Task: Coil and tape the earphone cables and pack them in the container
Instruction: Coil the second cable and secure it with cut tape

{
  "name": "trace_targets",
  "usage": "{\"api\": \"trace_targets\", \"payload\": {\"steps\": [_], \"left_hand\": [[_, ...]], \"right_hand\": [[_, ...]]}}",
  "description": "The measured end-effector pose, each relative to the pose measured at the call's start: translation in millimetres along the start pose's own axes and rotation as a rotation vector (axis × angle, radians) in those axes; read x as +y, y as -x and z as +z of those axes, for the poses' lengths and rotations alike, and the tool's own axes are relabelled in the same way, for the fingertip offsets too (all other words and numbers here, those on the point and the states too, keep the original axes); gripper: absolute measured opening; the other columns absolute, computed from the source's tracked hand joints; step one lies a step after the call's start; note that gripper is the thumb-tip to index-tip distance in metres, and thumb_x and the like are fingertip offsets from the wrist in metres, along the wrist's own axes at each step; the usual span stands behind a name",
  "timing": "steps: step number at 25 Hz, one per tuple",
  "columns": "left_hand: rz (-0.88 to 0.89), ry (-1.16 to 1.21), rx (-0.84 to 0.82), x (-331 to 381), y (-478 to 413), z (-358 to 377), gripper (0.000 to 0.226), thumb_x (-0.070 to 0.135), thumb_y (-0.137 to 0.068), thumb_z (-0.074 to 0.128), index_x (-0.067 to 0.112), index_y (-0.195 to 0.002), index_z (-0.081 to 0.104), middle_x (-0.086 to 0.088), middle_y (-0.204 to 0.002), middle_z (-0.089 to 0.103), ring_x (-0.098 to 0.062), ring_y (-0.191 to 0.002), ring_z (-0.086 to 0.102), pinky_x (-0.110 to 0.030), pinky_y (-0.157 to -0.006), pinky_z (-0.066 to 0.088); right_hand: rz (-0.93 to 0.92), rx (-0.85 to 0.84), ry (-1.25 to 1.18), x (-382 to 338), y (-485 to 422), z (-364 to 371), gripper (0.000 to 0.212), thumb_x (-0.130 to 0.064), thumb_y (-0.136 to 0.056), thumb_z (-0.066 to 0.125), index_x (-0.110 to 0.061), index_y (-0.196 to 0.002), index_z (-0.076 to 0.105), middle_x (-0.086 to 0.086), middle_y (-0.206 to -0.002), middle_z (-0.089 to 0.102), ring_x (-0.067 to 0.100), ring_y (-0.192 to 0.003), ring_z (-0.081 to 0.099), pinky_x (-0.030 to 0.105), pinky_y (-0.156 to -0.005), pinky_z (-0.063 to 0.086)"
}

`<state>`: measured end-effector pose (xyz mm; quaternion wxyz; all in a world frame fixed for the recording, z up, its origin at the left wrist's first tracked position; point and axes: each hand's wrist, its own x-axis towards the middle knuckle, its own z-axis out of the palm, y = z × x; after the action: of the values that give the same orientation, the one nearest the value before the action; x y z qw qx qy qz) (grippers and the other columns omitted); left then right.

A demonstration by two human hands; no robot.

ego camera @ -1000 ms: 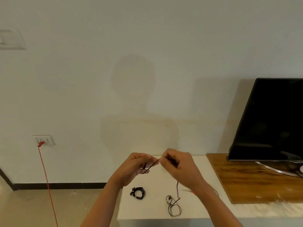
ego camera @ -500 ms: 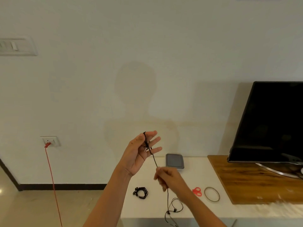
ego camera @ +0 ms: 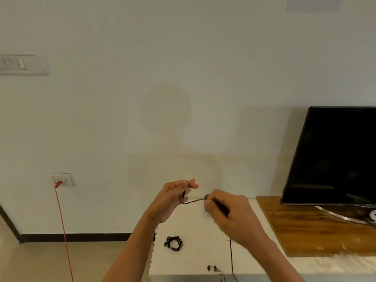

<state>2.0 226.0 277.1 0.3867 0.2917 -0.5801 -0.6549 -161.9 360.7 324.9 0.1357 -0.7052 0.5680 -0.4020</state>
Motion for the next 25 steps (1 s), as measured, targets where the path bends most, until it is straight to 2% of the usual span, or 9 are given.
{"api": "trace_targets", "payload": {"steps": [3, 6, 8, 11, 14, 17, 19, 21, 25], "left_hand": [[-0.036, -0.037, -0.100, 4, 10, 19, 0.030, 0.035, -0.090, 0.052, 0.019, -0.101, 0.076, 0.001, -0.119, 0.069, -0.024, -0.116, 0.060, -0.043, -0.095, 0.046], [-0.058, 0.000, -0.186, 9, 17, 33, 0.038, 0.031, -0.091, 0.047, 0.010, -0.116, 0.068, -0.009, -0.122, 0.067, -0.032, -0.112, 0.064, -0.051, -0.094, 0.050], [-0.042, 0.126, -0.209, 18, 21, 40, 0.037, 0.027, -0.092, 0.047, 0.007, -0.115, 0.068, -0.015, -0.119, 0.067, -0.036, -0.108, 0.065, -0.055, -0.089, 0.053], [0.073, 0.391, -0.087, 30, 19, 42, 0.036, 0.025, -0.089, 0.047, 0.004, -0.111, 0.068, -0.014, -0.116, 0.069, -0.036, -0.108, 0.065, -0.059, -0.084, 0.052], [0.130, 0.385, 0.056, 31, 12, 31, 0.036, 0.025, -0.090, 0.047, 0.005, -0.115, 0.064, -0.008, -0.123, 0.067, -0.035, -0.118, 0.059, -0.057, -0.092, 0.050], [0.065, 0.121, 0.080, 14, 12, 22, 0.032, 0.027, -0.092, 0.047, 0.011, -0.109, 0.068, -0.001, -0.124, 0.067, -0.030, -0.123, 0.056, -0.053, -0.099, 0.046], [0.020, -0.002, -0.032, 6, 17, 25, 0.034, 0.031, -0.093, 0.048, 0.008, -0.107, 0.069, -0.003, -0.116, 0.070, -0.027, -0.113, 0.062, -0.054, -0.096, 0.046], [-0.014, -0.069, -0.156, 6, 24, 34, 0.034, 0.029, -0.097, 0.047, 0.003, -0.105, 0.068, -0.005, -0.103, 0.072, -0.023, -0.100, 0.066, -0.056, -0.094, 0.046], [-0.072, -0.008, -0.194, 16, 34, 52, 0.037, 0.018, -0.102, 0.036, -0.001, -0.106, 0.067, -0.017, -0.110, 0.070, -0.035, -0.112, 0.063, -0.056, -0.091, 0.049]], "right_hand": [[-0.055, 0.089, -0.006, -5, -50, -18, 0.015, -0.025, -0.090, 0.059, -0.020, -0.078, 0.066, -0.003, -0.064, 0.062, 0.013, -0.056, 0.051, 0.022, -0.055, 0.042], [0.038, 0.100, -0.105, 18, -97, -16, 0.013, -0.024, -0.088, 0.062, -0.021, -0.078, 0.070, -0.006, -0.076, 0.069, 0.012, -0.070, 0.061, 0.023, -0.066, 0.049], [0.132, 0.060, -0.213, 43, -108, -5, 0.010, -0.022, -0.087, 0.065, -0.020, -0.079, 0.071, -0.006, -0.073, 0.068, 0.009, -0.065, 0.060, 0.019, -0.060, 0.047], [0.325, -0.071, -0.399, 68, -78, 31, 0.021, -0.020, -0.093, 0.056, -0.010, -0.078, 0.068, 0.003, -0.064, 0.058, 0.015, -0.052, 0.049, 0.025, -0.048, 0.038], [0.380, -0.179, -0.448, 60, -7, 69, 0.041, -0.042, -0.094, 0.050, -0.015, -0.066, 0.064, -0.004, -0.053, 0.056, 0.009, -0.041, 0.045, 0.025, -0.044, 0.042], [0.262, -0.035, -0.289, 36, 32, 70, 0.037, -0.040, -0.094, 0.050, -0.018, -0.065, 0.059, -0.003, -0.050, 0.056, 0.008, -0.042, 0.046, 0.032, -0.050, 0.048], [0.101, 0.147, -0.033, 23, 21, 46, 0.030, -0.036, -0.091, 0.055, -0.020, -0.065, 0.056, -0.007, -0.048, 0.050, 0.010, -0.047, 0.046, 0.021, -0.049, 0.040], [-0.002, 0.211, 0.122, 8, -5, 17, 0.027, -0.036, -0.085, 0.064, -0.020, -0.065, 0.055, -0.010, -0.047, 0.045, 0.009, -0.047, 0.043, 0.019, -0.049, 0.035], [0.045, 0.134, -0.160, 11, -69, -21, 0.029, -0.031, -0.070, 0.081, -0.019, -0.064, 0.056, -0.009, -0.052, 0.046, 0.005, -0.049, 0.039, 0.018, -0.050, 0.038]]}}
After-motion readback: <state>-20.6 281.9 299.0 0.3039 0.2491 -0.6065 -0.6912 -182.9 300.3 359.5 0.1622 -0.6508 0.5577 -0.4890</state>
